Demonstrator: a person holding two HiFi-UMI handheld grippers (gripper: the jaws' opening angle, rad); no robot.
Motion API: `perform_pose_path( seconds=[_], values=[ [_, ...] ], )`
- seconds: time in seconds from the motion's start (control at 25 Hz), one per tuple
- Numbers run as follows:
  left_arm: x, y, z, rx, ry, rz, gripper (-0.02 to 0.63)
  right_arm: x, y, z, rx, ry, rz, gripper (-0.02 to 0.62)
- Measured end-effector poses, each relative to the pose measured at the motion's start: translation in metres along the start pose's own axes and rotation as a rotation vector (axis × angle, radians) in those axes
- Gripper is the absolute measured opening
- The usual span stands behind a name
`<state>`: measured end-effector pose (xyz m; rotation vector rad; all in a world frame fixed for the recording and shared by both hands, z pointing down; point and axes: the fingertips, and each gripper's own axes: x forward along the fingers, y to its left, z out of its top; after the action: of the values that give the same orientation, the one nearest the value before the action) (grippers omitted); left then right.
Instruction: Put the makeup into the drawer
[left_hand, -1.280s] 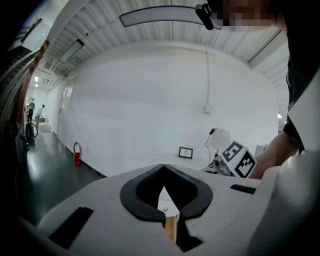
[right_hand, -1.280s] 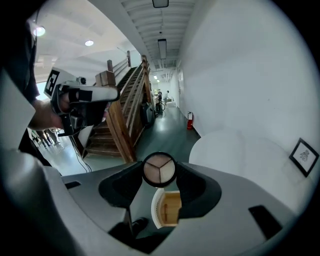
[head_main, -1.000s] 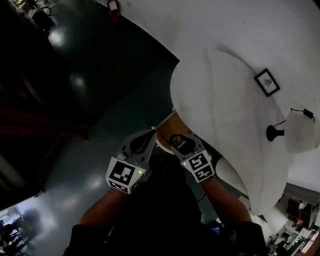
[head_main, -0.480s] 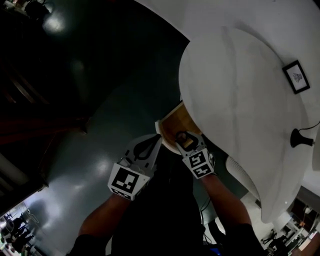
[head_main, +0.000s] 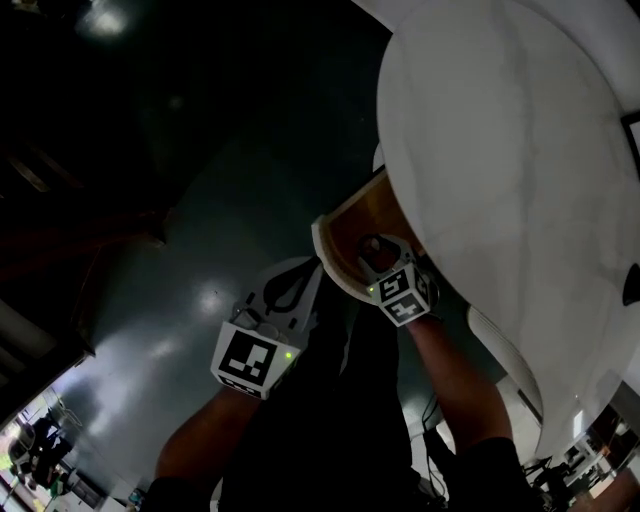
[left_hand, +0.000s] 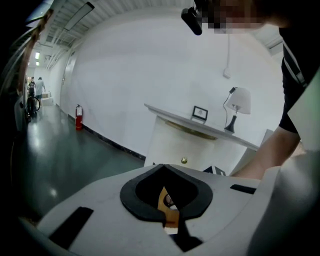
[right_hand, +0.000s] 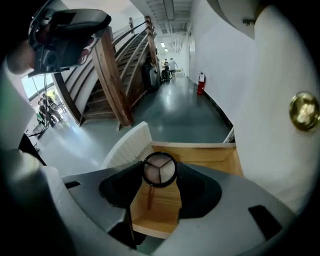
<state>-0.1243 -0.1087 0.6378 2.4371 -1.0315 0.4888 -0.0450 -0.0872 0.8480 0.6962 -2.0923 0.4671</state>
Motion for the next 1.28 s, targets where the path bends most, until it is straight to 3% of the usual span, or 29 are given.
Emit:
perform_pose_path(
  seconds=[0.36, 0.92, 1.28],
  values=[
    [0.034, -0.003, -0.04, -0.026, 0.049, -0.002, 0.011, 0.046, -0.017, -0.019, -0.075, 0.05, 0.066, 0.215],
    [0.03, 0.006, -0.074, -0.073, 0.074, 0.016, 0.011, 0.108, -0.014, -0.053, -0.054, 0.187, 0.108, 0.215],
    [0.035, 0.005, -0.075, -0.085, 0.074, 0.015, 0.011, 0.124, -0.025, -0.069, -0.014, 0.249, 0.115, 0.216]
  ],
)
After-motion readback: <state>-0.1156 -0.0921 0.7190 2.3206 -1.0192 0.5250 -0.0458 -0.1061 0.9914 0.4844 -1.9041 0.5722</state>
